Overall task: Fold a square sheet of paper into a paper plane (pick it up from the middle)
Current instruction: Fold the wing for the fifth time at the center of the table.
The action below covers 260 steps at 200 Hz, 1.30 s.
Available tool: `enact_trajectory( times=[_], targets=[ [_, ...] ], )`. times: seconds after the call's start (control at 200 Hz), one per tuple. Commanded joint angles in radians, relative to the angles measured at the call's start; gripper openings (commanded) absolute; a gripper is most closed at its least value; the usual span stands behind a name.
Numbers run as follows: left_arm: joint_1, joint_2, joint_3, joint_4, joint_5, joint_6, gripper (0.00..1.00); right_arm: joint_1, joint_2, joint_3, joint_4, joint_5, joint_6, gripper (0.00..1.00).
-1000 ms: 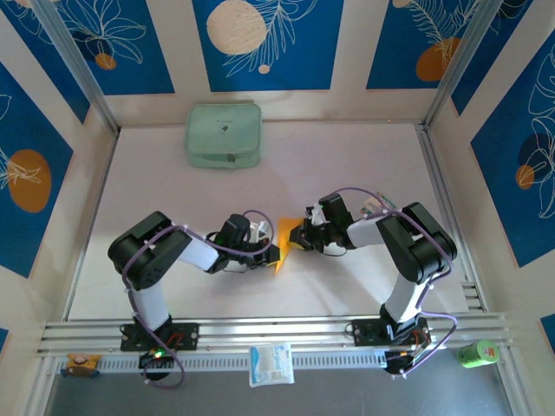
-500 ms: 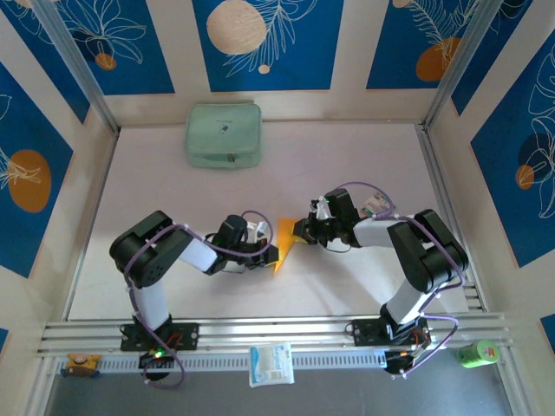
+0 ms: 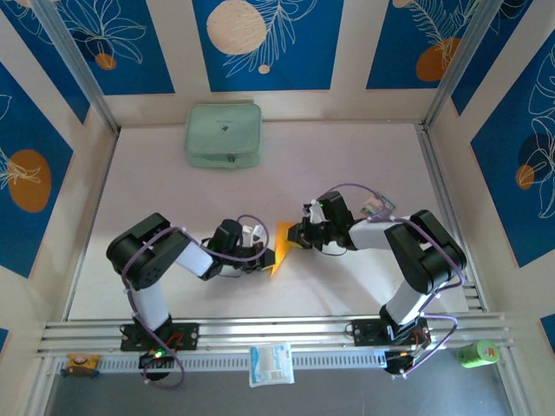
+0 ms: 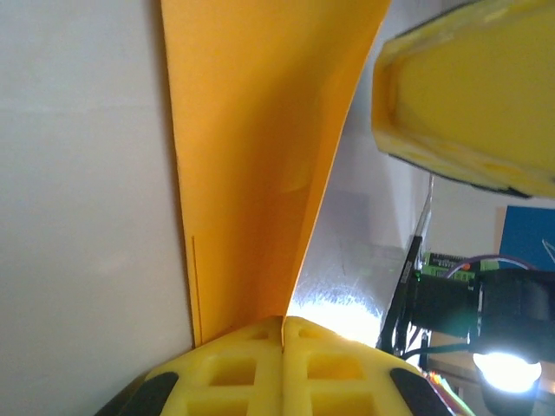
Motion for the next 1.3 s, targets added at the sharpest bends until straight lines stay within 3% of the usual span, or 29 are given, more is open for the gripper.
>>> enact_trajectory(
  times=[0.0, 0.9, 1.21, 1.295],
  targets=[
    [0.011, 0.0, -0.041, -0.107, -0.081, -0.014, 0.0, 0.007, 0.028, 0.02, -0.022, -0.036, -0.028, 0.12],
    [0.013, -0.01, -0.054, -0.148, -0.136, -0.039, 0.02, 0.033, 0.22, 0.147, -0.028, -0.065, -0.034, 0.11],
    [0.001, -0.124, 0.015, -0.404, -0.123, 0.101, 0.18, 0.035, 0.242, 0.154, -0.105, -0.007, -0.034, 0.09],
    [-0.007, -0.136, 0.045, -0.476, -0.095, 0.141, 0.19, 0.037, 0.245, 0.157, -0.128, 0.007, -0.034, 0.09]
  ],
)
